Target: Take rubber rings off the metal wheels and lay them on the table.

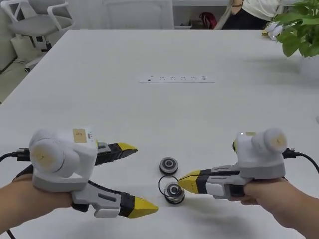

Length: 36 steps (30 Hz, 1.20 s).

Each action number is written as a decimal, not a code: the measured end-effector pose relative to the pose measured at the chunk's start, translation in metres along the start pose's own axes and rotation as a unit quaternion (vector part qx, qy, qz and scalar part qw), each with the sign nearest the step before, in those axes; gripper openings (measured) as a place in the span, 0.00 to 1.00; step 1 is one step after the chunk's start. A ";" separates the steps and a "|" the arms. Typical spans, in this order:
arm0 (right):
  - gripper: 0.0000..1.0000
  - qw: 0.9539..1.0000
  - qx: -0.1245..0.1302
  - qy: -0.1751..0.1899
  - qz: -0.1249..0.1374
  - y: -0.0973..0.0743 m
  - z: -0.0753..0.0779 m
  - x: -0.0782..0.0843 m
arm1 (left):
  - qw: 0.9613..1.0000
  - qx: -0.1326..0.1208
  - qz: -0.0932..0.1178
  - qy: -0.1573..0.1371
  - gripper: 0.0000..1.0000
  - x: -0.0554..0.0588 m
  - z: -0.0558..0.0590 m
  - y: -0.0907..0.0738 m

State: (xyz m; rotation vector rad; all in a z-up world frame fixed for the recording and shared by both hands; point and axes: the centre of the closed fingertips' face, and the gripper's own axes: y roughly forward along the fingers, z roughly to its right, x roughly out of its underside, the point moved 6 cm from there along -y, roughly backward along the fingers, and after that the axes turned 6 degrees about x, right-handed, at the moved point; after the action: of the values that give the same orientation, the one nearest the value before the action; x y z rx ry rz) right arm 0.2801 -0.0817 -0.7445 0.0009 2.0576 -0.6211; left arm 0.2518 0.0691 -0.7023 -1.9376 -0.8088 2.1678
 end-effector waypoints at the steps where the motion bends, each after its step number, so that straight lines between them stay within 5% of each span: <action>1: 0.00 1.000 -0.001 -0.001 0.000 0.000 -0.001 -0.001 | 1.000 0.000 0.000 -0.002 0.85 0.001 0.001 -0.001; 20: 0.00 1.000 -0.022 -0.002 0.004 0.014 -0.010 -0.019 | 1.000 -0.009 -0.005 -0.013 0.93 0.013 0.001 -0.017; 36: 0.00 0.999 -0.024 -0.017 -0.024 0.040 -0.016 -0.018 | 0.999 -0.025 -0.009 -0.022 0.97 0.022 0.000 -0.033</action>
State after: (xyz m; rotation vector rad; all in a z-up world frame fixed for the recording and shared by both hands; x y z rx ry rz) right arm 0.2871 -0.0359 -0.7403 -0.0863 2.0448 -0.5984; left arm 0.2396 0.1071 -0.7068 -1.9029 -0.8936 2.2078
